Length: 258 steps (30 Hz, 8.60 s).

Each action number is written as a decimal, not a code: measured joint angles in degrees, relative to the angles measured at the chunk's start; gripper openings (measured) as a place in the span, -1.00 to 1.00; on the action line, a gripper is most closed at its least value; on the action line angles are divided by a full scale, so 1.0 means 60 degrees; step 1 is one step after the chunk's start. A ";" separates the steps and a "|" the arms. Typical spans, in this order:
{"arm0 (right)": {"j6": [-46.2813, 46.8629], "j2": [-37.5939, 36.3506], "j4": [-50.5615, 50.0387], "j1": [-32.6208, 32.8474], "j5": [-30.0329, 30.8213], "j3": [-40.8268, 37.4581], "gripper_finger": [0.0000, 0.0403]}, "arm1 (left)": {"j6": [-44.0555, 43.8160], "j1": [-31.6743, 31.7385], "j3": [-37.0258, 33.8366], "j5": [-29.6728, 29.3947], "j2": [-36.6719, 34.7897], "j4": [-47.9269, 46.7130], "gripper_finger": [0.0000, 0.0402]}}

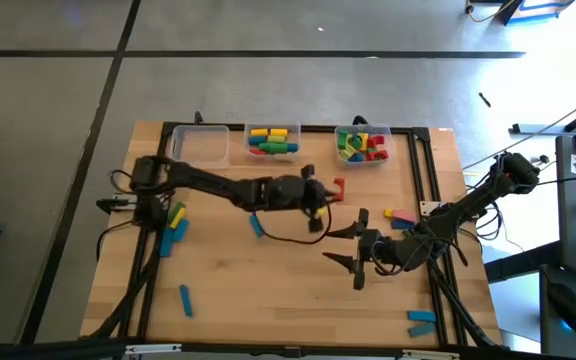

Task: Sort blocks by size
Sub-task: Put the red arch block into the right transparent bin, then put the blue rectangular block into the left transparent bin

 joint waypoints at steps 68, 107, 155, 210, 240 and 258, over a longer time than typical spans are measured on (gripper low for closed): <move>0.0009 0.0066 -0.1011 0.0011 -0.0321 0.0000 0.10 | 0.0319 0.2823 0.3921 -0.0098 0.0449 -0.5423 -0.11; 0.2784 0.3351 -0.1659 -0.4587 -0.1745 0.0000 0.57 | -0.1660 -0.3534 -1.0149 -0.0104 -0.8294 0.2644 -0.11; 0.1711 0.5559 -0.1710 -0.5887 -0.2235 0.1885 -0.46 | -0.1466 -0.4285 -1.0313 -0.1399 -0.7019 0.2756 -0.11; -0.4450 0.5847 0.0533 -0.2624 0.0440 0.3272 -0.43 | -0.7296 -0.2714 -0.9112 -0.0825 -0.6998 0.3744 -0.11; -0.4476 0.5621 0.0788 -0.1712 0.1326 0.3268 -0.03 | -0.5438 -0.2371 -0.8652 -0.1218 -0.7479 0.2081 -0.72; 0.0055 0.5125 -0.1523 -0.0426 0.0851 0.3271 0.26 | -0.2322 0.2088 -0.8648 -0.5313 -1.1548 -0.4247 -0.72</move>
